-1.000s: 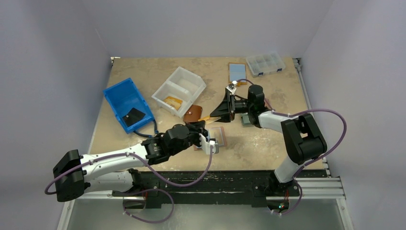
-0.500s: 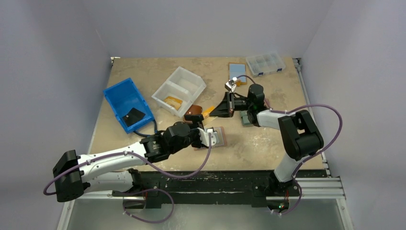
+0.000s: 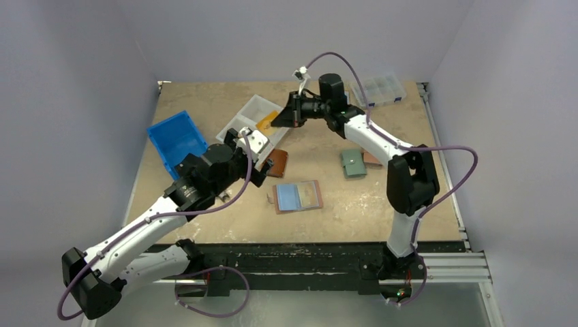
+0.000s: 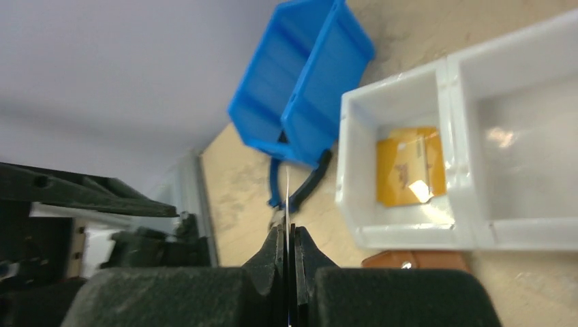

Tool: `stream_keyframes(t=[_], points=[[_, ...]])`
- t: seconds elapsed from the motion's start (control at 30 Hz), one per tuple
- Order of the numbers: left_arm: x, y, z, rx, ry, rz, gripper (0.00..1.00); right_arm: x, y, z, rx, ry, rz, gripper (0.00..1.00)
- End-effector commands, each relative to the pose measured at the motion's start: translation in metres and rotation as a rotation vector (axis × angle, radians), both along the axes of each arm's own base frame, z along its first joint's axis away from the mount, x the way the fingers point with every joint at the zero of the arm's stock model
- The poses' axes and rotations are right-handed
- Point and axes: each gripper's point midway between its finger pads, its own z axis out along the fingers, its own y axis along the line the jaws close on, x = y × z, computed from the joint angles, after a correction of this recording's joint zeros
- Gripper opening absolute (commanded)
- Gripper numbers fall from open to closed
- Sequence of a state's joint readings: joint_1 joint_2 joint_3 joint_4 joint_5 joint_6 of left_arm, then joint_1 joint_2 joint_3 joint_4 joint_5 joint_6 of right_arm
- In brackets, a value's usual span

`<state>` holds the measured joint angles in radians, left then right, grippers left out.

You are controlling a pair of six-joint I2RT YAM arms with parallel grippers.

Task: Take the credit cards out of the card holder
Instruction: Place the credit card in the storage box.

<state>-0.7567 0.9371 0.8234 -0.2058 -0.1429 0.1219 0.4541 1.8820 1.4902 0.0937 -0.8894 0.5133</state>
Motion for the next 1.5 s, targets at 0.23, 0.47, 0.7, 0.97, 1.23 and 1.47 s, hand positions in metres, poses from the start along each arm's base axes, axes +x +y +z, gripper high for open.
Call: stream_keyframes(t=[0.23,0.47,0.7,0.97,1.23,1.47], points=[[0.0,0.102,0.032,-0.031,-0.146,0.429,0.98,0.035,0.06,-0.061,-0.362,-0.183,-0.11,0.0],[-0.016,0.133,0.047,-0.093,-0.221,0.52,0.99,0.05,0.083,-0.08,-0.418,-0.207,-0.135,0.0],[-0.014,0.128,0.043,-0.063,-0.202,0.502,0.99,0.035,0.103,-0.105,-0.439,-0.193,-0.068,0.01],[-0.016,0.119,0.044,-0.078,-0.203,0.443,0.99,0.049,0.1,-0.101,-0.54,-0.291,-0.126,0.37],[-0.018,0.113,0.045,-0.094,-0.199,0.41,0.99,0.083,0.063,-0.031,-0.643,-0.519,-0.325,0.4],[-0.02,0.086,0.045,-0.189,-0.159,0.305,0.99,0.018,0.043,0.03,-0.608,-0.714,-0.028,0.63]])
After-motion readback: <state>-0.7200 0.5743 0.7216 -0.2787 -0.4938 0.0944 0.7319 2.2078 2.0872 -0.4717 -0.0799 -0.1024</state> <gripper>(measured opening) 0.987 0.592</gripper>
